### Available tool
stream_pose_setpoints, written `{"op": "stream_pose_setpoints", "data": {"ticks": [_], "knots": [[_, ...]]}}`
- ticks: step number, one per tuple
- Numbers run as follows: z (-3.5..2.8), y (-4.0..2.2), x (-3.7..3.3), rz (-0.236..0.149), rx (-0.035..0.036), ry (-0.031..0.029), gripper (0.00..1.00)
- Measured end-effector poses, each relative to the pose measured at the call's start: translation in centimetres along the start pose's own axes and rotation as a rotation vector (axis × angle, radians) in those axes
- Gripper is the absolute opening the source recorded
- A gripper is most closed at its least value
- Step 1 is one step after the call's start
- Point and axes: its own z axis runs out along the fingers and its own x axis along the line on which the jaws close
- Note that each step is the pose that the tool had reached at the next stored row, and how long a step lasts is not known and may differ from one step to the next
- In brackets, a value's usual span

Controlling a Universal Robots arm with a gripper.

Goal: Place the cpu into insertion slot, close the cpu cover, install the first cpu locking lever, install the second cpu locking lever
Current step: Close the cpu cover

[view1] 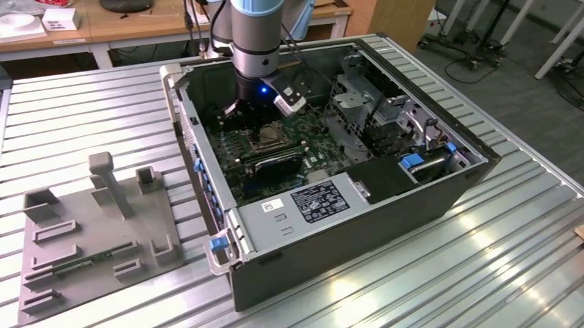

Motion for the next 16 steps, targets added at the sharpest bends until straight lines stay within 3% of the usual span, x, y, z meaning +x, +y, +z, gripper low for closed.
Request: {"op": "stream_pose_setpoints", "data": {"ticks": [11, 16], "knots": [[-0.05, 0.01, -0.01, 0.000, -0.0007, -0.0006, 0.11], [-0.85, 0.06, -0.03, 0.000, -0.0008, -0.0006, 0.11]]}}
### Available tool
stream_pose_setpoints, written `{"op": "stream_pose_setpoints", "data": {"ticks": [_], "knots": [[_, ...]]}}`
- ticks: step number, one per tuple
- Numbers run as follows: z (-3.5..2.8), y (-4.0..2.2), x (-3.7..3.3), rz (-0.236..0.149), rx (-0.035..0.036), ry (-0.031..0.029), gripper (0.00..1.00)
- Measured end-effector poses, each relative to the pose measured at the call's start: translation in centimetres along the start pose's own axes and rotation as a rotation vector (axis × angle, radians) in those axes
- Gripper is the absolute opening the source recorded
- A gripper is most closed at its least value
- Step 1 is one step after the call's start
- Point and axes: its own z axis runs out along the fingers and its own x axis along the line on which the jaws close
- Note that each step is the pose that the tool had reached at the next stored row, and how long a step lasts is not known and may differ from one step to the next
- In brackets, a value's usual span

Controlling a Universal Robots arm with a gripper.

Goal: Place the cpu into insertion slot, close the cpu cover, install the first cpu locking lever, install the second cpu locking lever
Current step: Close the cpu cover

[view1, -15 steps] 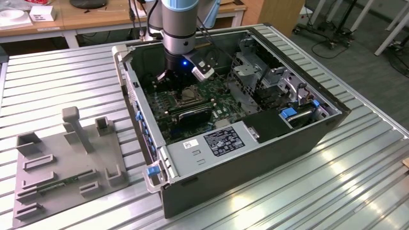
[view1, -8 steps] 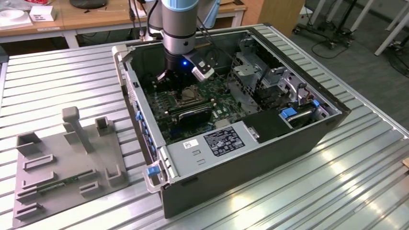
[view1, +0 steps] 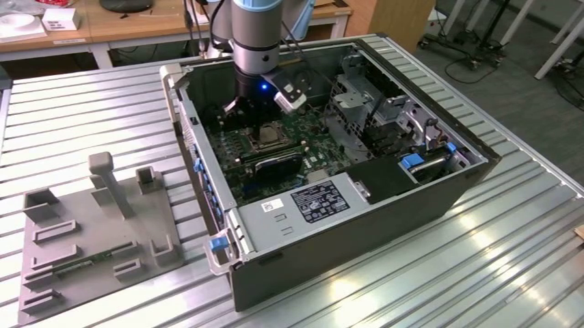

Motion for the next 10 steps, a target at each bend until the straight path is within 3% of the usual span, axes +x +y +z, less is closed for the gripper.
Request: {"op": "stream_pose_setpoints", "data": {"ticks": [5, 10], "knots": [[-0.79, 0.05, -0.02, 0.000, 0.0000, 0.0000, 0.11], [-0.90, 0.05, -0.03, 0.000, -0.0001, 0.0000, 0.11]]}}
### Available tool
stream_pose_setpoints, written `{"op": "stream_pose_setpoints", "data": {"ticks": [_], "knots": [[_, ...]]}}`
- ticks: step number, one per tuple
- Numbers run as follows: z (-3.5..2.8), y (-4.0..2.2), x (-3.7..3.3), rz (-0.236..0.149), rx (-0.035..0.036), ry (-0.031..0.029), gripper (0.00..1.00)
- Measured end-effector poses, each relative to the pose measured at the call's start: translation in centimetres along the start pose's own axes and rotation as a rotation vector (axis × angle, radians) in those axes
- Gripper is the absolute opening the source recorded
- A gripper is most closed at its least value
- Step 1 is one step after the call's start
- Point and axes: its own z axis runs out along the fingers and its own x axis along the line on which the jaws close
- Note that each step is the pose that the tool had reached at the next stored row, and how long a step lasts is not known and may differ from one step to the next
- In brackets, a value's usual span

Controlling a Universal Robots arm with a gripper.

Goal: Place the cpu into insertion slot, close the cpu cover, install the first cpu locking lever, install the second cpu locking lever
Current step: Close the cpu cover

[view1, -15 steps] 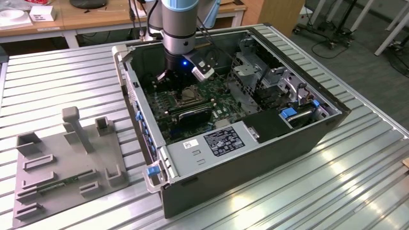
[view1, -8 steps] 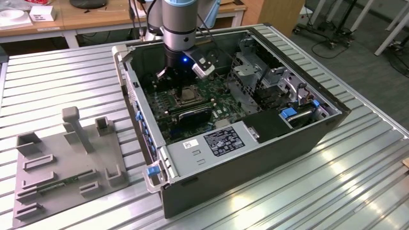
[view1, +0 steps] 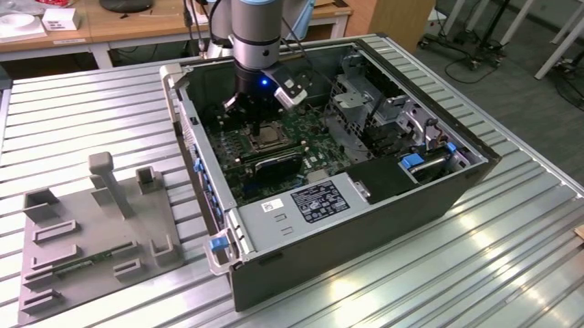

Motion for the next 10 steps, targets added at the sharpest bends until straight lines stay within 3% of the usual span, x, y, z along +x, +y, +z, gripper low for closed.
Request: {"op": "stream_pose_setpoints", "data": {"ticks": [4, 6, 10], "knots": [[0.18, -0.01, 0.11, 0.000, 0.0002, -0.0008, 0.11], [0.35, -0.02, 0.14, 0.000, 0.0001, -0.0039, 0.11], [0.57, -0.04, 0.17, -0.002, 0.0002, -0.0191, 0.11]]}}
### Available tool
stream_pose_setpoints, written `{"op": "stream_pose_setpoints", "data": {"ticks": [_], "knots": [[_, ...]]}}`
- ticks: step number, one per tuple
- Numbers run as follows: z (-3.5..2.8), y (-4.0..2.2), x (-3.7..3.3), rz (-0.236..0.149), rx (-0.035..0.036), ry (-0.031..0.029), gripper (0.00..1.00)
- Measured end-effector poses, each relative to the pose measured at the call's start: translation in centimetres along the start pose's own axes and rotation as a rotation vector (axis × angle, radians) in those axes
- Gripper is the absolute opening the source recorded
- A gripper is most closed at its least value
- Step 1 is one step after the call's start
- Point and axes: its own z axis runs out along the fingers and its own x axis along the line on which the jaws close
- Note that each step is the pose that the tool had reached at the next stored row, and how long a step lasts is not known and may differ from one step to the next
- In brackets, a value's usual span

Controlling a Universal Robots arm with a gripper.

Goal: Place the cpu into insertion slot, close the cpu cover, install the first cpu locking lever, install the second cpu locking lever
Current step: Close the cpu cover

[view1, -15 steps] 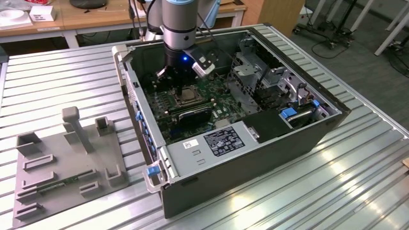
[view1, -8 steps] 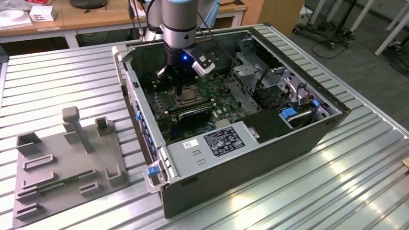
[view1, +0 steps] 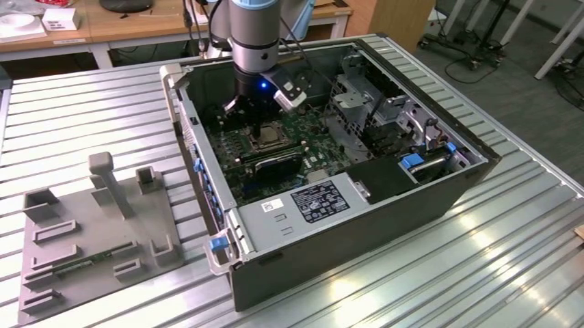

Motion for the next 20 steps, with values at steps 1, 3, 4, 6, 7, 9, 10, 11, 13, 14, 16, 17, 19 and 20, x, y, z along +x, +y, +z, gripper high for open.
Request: {"op": "stream_pose_setpoints", "data": {"ticks": [1, 3, 4, 6, 7, 9, 10, 11, 13, 14, 16, 17, 19, 20], "knots": [[0.02, 0.00, 0.02, 0.000, 0.0000, -0.0017, 0.11], [0.04, 0.00, 0.05, 0.000, -0.0002, -0.0027, 0.11], [0.09, 0.00, 0.09, 0.000, -0.0003, -0.0035, 0.11], [0.16, 0.00, 0.19, 0.000, -0.0001, -0.0044, 0.11], [0.19, -0.01, 0.22, 0.000, -0.0002, -0.0047, 0.11], [0.25, -0.01, 0.24, 0.000, -0.0002, -0.0049, 0.11], [0.29, -0.01, 0.26, 0.000, -0.0002, -0.0051, 0.11], [0.31, -0.01, 0.28, 0.000, -0.0001, -0.0051, 0.11], [0.32, -0.01, 0.28, 0.000, 0.0000, -0.0050, 0.11], [0.33, 0.00, 0.29, 0.000, -0.0002, -0.0052, 0.11], [0.34, 0.01, 0.30, 0.000, -0.0002, -0.0052, 0.11], [0.38, 0.01, 0.30, 0.000, -0.0003, -0.0053, 0.11], [0.48, 0.01, 0.31, 0.000, -0.0002, -0.0051, 0.11], [0.53, 0.01, 0.32, 0.000, -0.0002, -0.0051, 0.11]]}}
